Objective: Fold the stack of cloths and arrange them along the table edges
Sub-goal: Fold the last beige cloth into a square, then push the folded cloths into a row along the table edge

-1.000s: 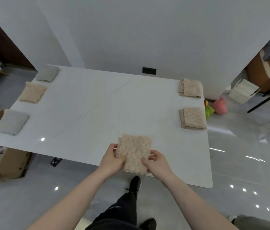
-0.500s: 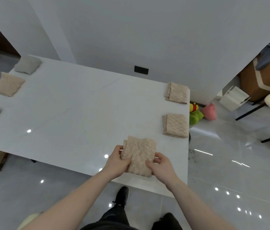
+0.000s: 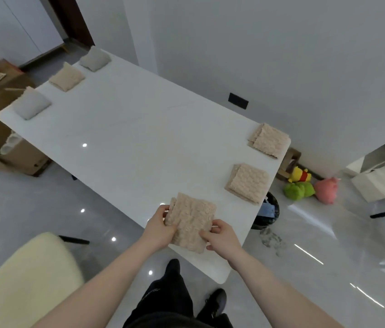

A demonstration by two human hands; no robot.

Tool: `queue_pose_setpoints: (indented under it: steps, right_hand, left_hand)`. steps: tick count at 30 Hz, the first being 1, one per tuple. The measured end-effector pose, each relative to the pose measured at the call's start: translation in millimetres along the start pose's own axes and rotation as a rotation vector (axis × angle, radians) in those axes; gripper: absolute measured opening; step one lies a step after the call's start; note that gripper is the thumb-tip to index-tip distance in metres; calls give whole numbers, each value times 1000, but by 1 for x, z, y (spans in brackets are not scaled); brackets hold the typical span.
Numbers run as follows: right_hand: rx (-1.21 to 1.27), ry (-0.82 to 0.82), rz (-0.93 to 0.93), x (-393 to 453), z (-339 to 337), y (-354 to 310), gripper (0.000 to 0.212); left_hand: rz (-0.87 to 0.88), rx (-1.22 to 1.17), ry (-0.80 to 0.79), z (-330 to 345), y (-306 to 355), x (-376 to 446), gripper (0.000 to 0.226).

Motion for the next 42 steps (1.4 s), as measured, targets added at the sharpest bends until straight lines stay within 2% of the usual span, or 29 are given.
queue_pose_setpoints:
  steps: [7,16,19,22,24,29,33,38,42]
  right_hand:
    - [-60,76,79,-9,-32,29,21]
    - [-157,128,163,2,-56,69,29]
    - [-262,77,202,15,-63,83,39]
    - [-448,12,192,21,-78,92,53]
    - [-551,-13,146,12,-86,94,56]
    - [-776,-7,-230,-4,-121,91,68]
    - [-986,67,-431,30,-148,75,75]
    - [-1054,109,-503,85,-164,48,77]
    - [-1106,111,-466,122,-168,48,76]
  left_hand:
    - [24,68,-90,44,5,3,42]
    - [40,223,-186,87,5,25,58]
    - [16,272,-167,99,-3,35,73]
    - [22,490,-8,111,-16,42,75]
    - [75,553,105,122,-28,31,70]
    - [237,642,177,163,-55,-11,65]
    - [264,713,233,186,-57,-21,72]
    - [310,749,271,202,-43,-7,75]
    - [322,791,241,207,-41,18,77]
Point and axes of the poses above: each hand's wrist, its own x-axis towards the middle knuckle, its own z-axis out of the palm, y = z × x, the point moved 2 cm from there along x, towards the middle knuckle, and after that the axes turned 11 degrees about -z, right-handed, at the moved point
